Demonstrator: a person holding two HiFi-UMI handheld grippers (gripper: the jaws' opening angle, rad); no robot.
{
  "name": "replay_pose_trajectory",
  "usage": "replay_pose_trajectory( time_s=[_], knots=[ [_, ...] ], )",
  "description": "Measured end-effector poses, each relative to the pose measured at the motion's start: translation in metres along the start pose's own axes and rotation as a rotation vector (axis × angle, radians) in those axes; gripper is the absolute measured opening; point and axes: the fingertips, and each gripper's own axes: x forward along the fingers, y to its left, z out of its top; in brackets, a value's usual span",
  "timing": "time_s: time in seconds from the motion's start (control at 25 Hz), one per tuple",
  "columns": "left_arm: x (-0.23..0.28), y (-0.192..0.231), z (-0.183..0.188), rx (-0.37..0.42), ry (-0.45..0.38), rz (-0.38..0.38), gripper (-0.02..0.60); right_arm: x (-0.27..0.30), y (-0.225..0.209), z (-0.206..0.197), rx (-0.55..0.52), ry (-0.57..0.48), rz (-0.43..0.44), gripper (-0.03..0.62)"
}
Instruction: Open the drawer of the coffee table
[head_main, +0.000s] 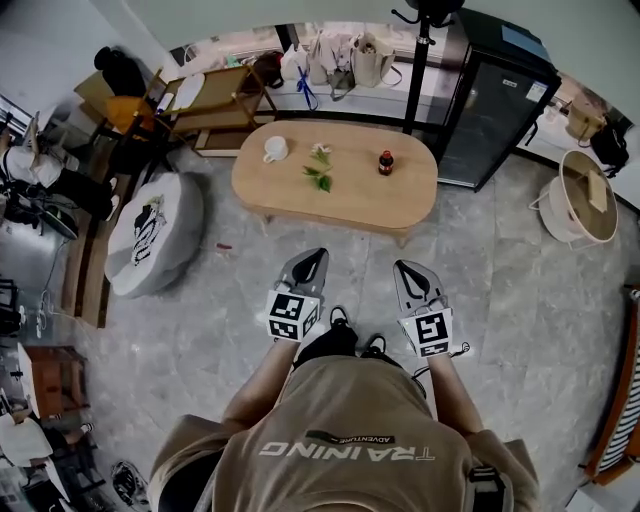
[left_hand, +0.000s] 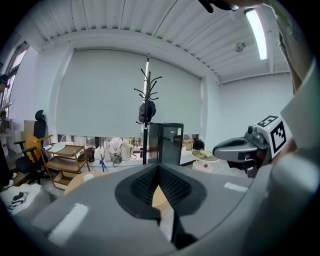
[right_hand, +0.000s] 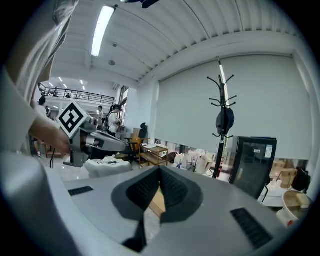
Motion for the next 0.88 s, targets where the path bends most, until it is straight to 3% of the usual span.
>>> replay_pose_trajectory(
  time_s=[0.4,0.72,0.88],
  knots=[
    [0.032,0.048,0.017,-0.01,-0.046,-0.036,0.006,0.05,-0.011,0.022,-0.045,0.031,-0.028,0.006],
    [0.044,0.08,0.002,0.024,-0.043,-0.072,0.006,0.088,-0.01,0.018,0.014,0.056,-0.065,0.006],
    [0.042,0.087,0.003,0.03,-0.058,-0.052,0.006,0.087,-0.002,0.014,0.03,0.053,-0.059,0.006]
  ],
)
